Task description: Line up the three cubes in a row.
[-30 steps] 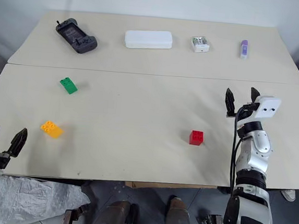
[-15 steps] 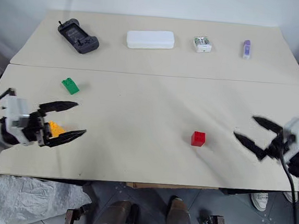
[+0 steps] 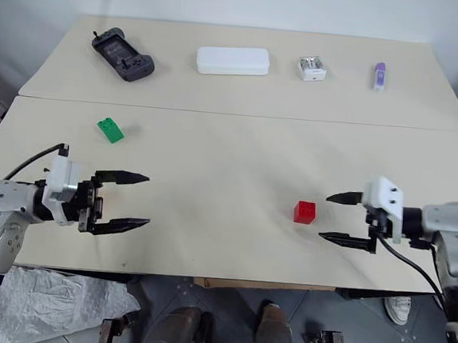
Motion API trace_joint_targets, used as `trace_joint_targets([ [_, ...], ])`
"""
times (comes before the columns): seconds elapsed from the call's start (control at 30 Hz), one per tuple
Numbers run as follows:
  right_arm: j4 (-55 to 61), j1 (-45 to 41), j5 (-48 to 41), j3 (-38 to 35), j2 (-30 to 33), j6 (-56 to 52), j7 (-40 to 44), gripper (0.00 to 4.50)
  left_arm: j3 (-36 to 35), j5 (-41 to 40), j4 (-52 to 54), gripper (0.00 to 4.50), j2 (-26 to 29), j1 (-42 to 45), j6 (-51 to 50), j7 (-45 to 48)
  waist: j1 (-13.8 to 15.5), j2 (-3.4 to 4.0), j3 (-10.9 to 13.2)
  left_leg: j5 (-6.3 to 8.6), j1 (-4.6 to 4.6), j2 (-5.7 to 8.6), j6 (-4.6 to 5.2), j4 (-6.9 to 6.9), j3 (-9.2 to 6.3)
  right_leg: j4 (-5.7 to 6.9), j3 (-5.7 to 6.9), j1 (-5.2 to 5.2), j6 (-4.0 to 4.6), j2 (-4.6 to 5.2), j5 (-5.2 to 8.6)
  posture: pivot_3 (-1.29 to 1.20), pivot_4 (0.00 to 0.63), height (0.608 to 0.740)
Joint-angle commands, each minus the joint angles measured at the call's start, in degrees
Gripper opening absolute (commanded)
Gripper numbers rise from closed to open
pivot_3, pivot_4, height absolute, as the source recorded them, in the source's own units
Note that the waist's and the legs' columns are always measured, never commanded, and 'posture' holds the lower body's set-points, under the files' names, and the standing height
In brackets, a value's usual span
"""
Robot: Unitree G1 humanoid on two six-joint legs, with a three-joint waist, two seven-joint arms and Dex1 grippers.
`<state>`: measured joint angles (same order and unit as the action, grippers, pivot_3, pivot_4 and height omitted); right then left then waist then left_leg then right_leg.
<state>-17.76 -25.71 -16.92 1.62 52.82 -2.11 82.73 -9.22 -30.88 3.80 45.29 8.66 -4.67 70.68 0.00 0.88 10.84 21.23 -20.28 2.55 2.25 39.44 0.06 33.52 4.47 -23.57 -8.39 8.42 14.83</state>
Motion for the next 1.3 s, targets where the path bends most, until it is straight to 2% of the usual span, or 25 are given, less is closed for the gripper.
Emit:
trace_joint_targets([
  [0.03, -5.1, -4.1, 2.8, 1.8, -1.7, 2.5, 0.9, 4.50, -1.0, 0.0, 2.5, 4.48, -0.3, -0.4, 0.5, -0.6, 0.0, -0.01, 0.0, 0.01, -0.02, 0.01, 0.00, 0.00, -0.03, -0.01, 0.02, 0.00, 0.00, 0.00, 0.00, 0.00, 0.150, 0.740],
  [0.1, -7.9, -6.5, 3.8, 2.8, -2.9, 3.7, 1.4, 4.50, -1.2, 0.2, 2.7, 4.48, -0.4, -0.7, 0.8, -1.1, -0.1, -0.01, 0.0, 0.01, -0.04, 0.01, -0.01, 0.00, -0.06, -0.01, 0.05, -0.01, 0.00, 0.00, 0.00, 0.00, 0.150, 0.740],
  [0.2, -11.2, -9.2, 4.6, 3.7, -4.6, 5.1, 2.6, 3.89, -1.4, 0.2, 3.0, 4.50, -0.6, -0.9, 0.7, -2.0, -0.2, 0.00, 0.0, 0.02, -0.04, 0.00, -0.02, 0.00, -0.06, -0.01, 0.07, -0.01, 0.00, -0.01, 0.00, 0.00, 0.150, 0.740],
  [0.27, -12.4, -10.7, 4.8, 4.4, -5.8, 4.9, 4.0, 3.39, -1.7, 0.2, 3.2, 4.50, -0.7, -1.2, 0.9, -2.4, -0.2, -0.01, 0.0, 0.02, -0.04, 0.00, -0.02, 0.00, -0.06, -0.01, 0.07, -0.01, 0.00, -0.01, 0.00, 0.00, 0.150, 0.740],
  [0.47, -15.6, -16.4, 5.2, 6.3, -10.5, 5.3, 6.4, 1.52, -2.0, 0.6, 3.8, 4.50, -1.0, -2.6, 1.6, -3.2, -0.5, 0.00, 0.0, 0.02, -0.04, -0.03, -0.03, 0.07, -0.05, 0.02, 0.07, -0.01, 0.00, -0.04, 0.00, 0.00, 0.150, 0.740],
  [0.5, -16.0, -17.5, 5.3, 6.6, -11.3, 5.2, 6.7, 1.47, -2.0, 0.7, 3.8, 4.50, -1.1, -2.7, 1.7, -3.3, -0.5, 0.00, 0.0, 0.02, -0.04, -0.04, -0.03, 0.08, -0.05, 0.03, 0.07, -0.01, 0.00, -0.04, 0.00, 0.00, 0.150, 0.740],
  [0.73, -23.6, -26.2, 9.1, 10.2, -18.9, 8.2, 6.0, 1.48, -1.3, 1.9, 3.3, 4.50, -2.1, -2.0, 2.4, -3.8, -1.0, 0.00, 0.0, 0.03, -0.04, -0.03, -0.05, 0.16, -0.09, 0.12, 0.08, 0.00, 0.00, -0.04, 0.00, 0.00, 0.150, 0.740],
  [0.93, -30.2, -29.9, 11.6, 11.6, -22.7, 10.2, 5.9, 1.48, -1.6, 2.5, 3.0, 4.50, -2.5, -1.8, 3.1, -4.2, -1.4, 0.00, 0.0, 0.03, -0.07, 0.04, -0.04, 0.16, -0.26, 0.14, 0.12, 0.00, 0.03, -0.03, 0.01, 0.00, 0.150, 0.740],
  [1.03, -30.8, -30.7, 12.3, 13.6, -21.6, 3.5, 8.9, 2.48, -2.0, 2.3, 3.7, 4.50, -2.1, -2.5, 2.3, -4.5, -1.7, 0.01, 0.0, 0.03, -0.08, 0.05, -0.05, 0.16, -0.28, 0.15, 0.13, -0.01, 0.03, -0.03, 0.01, 0.00, 0.150, 0.740],
  [1.13, -30.5, -30.7, 9.7, 9.9, -23.0, 7.8, 7.0, 3.46, -3.9, 1.9, 4.4, 4.50, -2.1, -3.5, 3.0, -5.6, -1.8, 0.02, 0.0, 0.03, -0.08, 0.03, -0.05, 0.15, -0.28, 0.15, 0.14, -0.01, 0.05, -0.04, 0.02, 0.00, 0.150, 0.740],
  [1.23, -29.3, -29.5, 7.1, 7.0, -22.4, 12.1, 7.9, 4.46, -10.1, -0.1, 4.5, 4.50, -4.6, -3.9, 5.0, -10.9, -1.8, 0.02, 0.0, 0.04, -0.08, 0.02, -0.06, 0.16, -0.27, 0.16, 0.14, -0.02, 0.05, -0.04, 0.02, 0.00, 0.150, 0.740],
  [1.3, -26.8, -27.5, 3.6, 3.9, -21.1, 13.4, 9.2, 4.46, -14.9, -1.9, 5.8, 4.50, -4.2, -7.5, 2.6, -12.6, -1.8, 0.01, 0.0, 0.04, -0.08, 0.00, -0.07, 0.17, -0.28, 0.16, 0.15, -0.02, 0.05, -0.05, 0.02, 0.00, 0.150, 0.740],
])
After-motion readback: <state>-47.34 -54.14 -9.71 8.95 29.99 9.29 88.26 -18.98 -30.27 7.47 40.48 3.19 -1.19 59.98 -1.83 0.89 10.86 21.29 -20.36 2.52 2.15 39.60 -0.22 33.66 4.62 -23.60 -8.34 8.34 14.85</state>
